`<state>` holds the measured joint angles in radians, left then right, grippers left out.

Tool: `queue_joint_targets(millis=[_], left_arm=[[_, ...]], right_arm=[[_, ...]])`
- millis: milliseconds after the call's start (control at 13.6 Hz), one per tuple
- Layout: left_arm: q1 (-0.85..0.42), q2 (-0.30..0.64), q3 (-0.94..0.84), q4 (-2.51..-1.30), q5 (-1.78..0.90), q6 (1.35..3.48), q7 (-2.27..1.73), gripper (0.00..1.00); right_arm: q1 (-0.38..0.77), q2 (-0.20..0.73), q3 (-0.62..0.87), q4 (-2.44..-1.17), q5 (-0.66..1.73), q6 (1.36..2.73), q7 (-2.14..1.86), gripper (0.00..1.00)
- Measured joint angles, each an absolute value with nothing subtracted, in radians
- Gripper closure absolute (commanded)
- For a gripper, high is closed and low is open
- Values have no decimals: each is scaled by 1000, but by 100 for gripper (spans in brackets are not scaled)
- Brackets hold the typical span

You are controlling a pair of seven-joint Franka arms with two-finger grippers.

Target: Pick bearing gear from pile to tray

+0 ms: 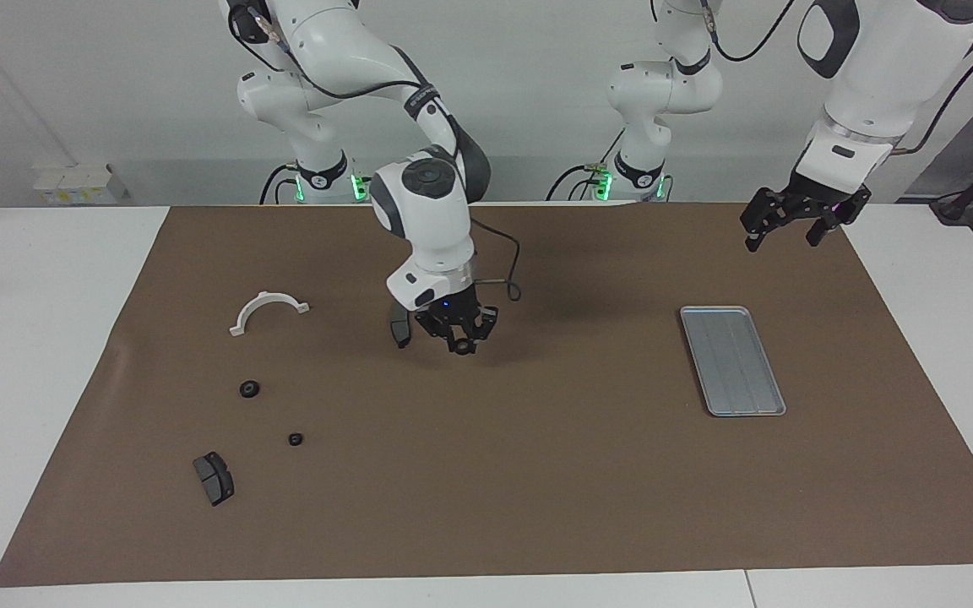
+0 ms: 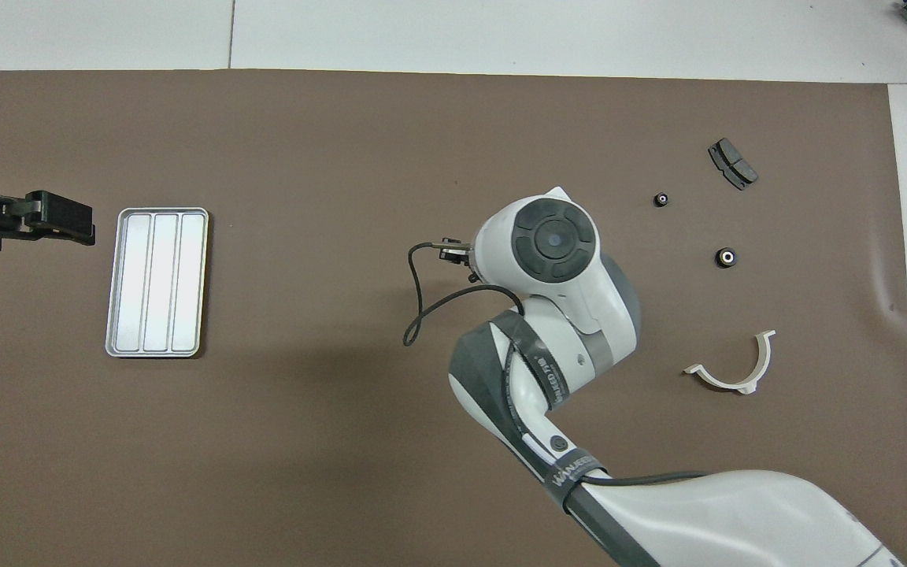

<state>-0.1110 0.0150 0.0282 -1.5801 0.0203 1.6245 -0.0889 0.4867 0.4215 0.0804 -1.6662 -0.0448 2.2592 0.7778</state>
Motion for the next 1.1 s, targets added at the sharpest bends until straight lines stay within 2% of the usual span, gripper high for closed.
queue_joint_targets(millis=[441, 661, 955, 1029, 1102], left_arm=[[-112, 15, 21, -1581, 20, 1625, -89, 0], [-113, 15, 20, -1585, 20, 1626, -89, 0], [-112, 7, 21, -1607, 20, 1639, -89, 0], [-112, 5, 22, -1612, 20, 1648, -89, 0], [-112, 2, 24, -1618, 20, 1654, -89, 0]], right_arm=[[610, 664, 80, -1374, -94, 2217, 915, 100], [639, 694, 81, -1333, -95, 2216, 915, 100], [687, 702, 81, -1358, -98, 2202, 915, 100], [694, 702, 81, -1382, -99, 2211, 915, 78], [698, 702, 81, -1408, -100, 2226, 915, 31]])
